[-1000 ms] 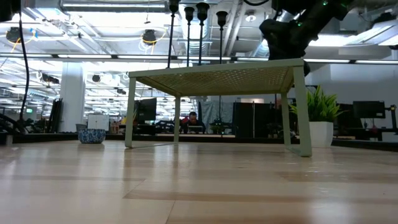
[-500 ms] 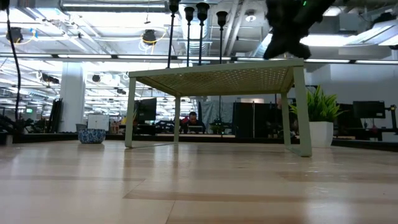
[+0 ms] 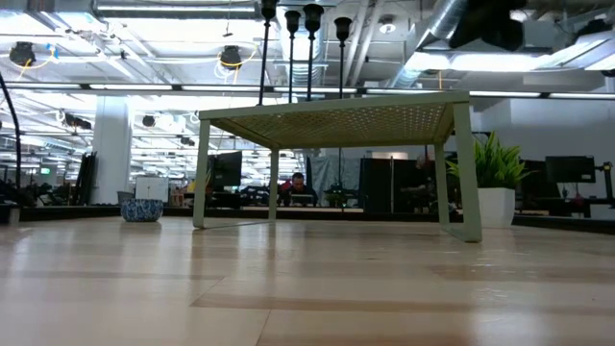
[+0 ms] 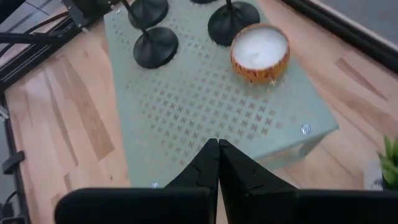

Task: Pick & Place candle stick holders
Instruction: Put the blue scented candle on the shelf

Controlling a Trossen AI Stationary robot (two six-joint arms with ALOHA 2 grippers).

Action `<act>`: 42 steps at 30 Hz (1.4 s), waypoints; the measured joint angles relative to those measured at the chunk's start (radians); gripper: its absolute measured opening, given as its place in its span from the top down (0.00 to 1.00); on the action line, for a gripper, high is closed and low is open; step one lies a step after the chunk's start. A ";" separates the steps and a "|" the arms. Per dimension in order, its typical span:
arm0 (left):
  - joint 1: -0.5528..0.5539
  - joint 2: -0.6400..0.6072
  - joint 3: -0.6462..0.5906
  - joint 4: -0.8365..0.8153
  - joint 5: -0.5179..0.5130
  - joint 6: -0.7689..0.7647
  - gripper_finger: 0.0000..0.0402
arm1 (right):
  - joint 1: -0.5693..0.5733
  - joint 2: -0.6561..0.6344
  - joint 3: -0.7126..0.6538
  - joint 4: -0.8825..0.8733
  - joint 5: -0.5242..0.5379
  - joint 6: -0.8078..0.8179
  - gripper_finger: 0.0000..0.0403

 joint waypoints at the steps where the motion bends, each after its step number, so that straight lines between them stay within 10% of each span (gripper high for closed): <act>1: 0.000 -0.018 0.000 0.001 0.000 0.014 0.64 | 0.005 -0.008 0.000 -0.010 0.000 0.006 1.00; 7: -0.009 -0.091 0.000 0.007 0.038 0.039 0.61 | 0.016 -0.029 0.000 -0.048 0.000 0.014 1.00; 14: -0.020 -0.180 0.012 0.012 0.753 -0.139 0.65 | 0.015 -0.029 0.000 -0.047 -0.001 0.001 1.00; 17: -0.020 -0.169 0.048 0.010 0.875 -0.202 0.69 | 0.015 -0.029 0.000 -0.047 -0.002 -0.006 1.00; 32: 0.048 0.080 0.513 -0.682 0.812 -0.440 0.78 | 0.015 -0.029 -0.001 -0.056 -0.006 -0.032 1.00; 42: 0.298 0.151 0.563 -0.997 0.735 -0.619 0.81 | 0.015 -0.029 -0.001 -0.080 -0.027 -0.032 1.00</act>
